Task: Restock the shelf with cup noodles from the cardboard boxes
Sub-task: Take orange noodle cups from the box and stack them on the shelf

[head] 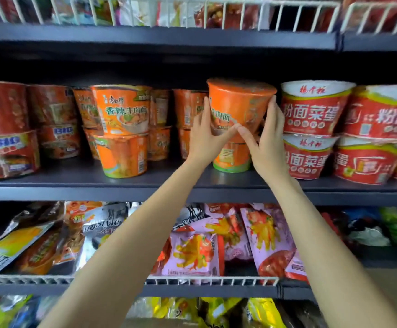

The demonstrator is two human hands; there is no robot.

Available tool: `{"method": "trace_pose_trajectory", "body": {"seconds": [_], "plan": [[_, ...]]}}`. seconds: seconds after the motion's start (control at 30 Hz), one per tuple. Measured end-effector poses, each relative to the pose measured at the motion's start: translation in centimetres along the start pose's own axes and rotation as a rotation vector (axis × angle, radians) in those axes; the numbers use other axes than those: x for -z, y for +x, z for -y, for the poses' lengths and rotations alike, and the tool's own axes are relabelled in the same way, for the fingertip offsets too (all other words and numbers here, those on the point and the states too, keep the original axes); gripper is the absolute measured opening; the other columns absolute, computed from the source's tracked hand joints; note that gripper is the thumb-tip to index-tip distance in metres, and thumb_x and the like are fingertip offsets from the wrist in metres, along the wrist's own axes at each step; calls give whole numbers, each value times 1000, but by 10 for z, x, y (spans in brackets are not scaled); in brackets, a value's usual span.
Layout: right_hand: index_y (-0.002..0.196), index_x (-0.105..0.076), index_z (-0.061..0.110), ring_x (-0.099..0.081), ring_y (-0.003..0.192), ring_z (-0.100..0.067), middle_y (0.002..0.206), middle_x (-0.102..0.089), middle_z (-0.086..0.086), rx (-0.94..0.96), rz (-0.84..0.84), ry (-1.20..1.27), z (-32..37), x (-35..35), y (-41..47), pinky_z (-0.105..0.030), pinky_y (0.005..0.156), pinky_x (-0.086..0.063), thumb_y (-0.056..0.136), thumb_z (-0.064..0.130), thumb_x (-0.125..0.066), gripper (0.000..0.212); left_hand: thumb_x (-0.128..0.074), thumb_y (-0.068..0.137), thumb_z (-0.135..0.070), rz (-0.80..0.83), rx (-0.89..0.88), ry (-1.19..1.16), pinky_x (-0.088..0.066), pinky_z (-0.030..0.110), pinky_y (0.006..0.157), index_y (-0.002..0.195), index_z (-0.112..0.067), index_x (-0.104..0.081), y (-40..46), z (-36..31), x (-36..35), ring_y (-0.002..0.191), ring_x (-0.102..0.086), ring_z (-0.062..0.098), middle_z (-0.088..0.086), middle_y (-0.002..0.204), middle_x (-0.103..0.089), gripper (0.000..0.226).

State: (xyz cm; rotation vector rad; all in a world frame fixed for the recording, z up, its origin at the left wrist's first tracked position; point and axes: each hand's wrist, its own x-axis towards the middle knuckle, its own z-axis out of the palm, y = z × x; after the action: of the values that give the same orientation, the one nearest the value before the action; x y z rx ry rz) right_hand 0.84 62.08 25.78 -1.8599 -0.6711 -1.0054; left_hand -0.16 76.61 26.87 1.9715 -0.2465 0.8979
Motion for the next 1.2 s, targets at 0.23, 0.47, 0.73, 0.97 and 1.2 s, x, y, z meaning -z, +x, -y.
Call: {"method": "trace_pose_trajectory", "body": {"seconds": [0.23, 0.47, 0.73, 0.97, 1.2], "plan": [[153, -4, 13, -43, 128, -31, 151, -28, -14, -194, 143, -481, -22, -22, 20, -45, 89, -46, 101, 37, -37, 65, -58, 92, -18, 197, 244, -53, -42, 12, 76, 145, -21, -39, 10, 12, 9, 106, -52, 9, -3, 131, -55, 56], [140, -41, 7, -42, 126, -30, 144, -41, -13, -13, -16, -414, 0, -34, -46, -39, 100, -39, 93, 16, -51, 49, -51, 95, -23, -66, -154, 124, -48, 36, 93, 117, -20, -65, -92, 39, 66, 103, -62, 7, -10, 110, -68, 26], [98, -68, 20, -55, 53, -8, 64, -65, 8, 233, 400, 36, 65, -71, -212, -27, 47, -41, 90, 22, -46, 23, -46, 97, -33, -285, -55, 251, -45, 20, 61, 92, -31, -63, -265, 96, 156, 63, -60, -1, -22, 73, -63, 18], [119, -57, 20, -59, 107, -28, 112, -63, -3, 406, 1385, -196, 67, -163, -358, -37, 78, -47, 93, 20, -44, 29, -65, 82, -49, -27, 758, 645, -44, 39, 92, 132, -22, -47, -410, 172, 205, 108, -55, 24, -5, 120, -59, 59], [143, -37, 18, -28, 138, -31, 149, -34, -10, 994, 1917, -515, 17, -233, -493, -44, 108, -29, 99, 18, -42, 44, -66, 87, -26, 74, 833, 780, -38, 34, 88, 127, -22, -57, -449, 197, 211, 109, -54, 31, 8, 118, -59, 42]]}}
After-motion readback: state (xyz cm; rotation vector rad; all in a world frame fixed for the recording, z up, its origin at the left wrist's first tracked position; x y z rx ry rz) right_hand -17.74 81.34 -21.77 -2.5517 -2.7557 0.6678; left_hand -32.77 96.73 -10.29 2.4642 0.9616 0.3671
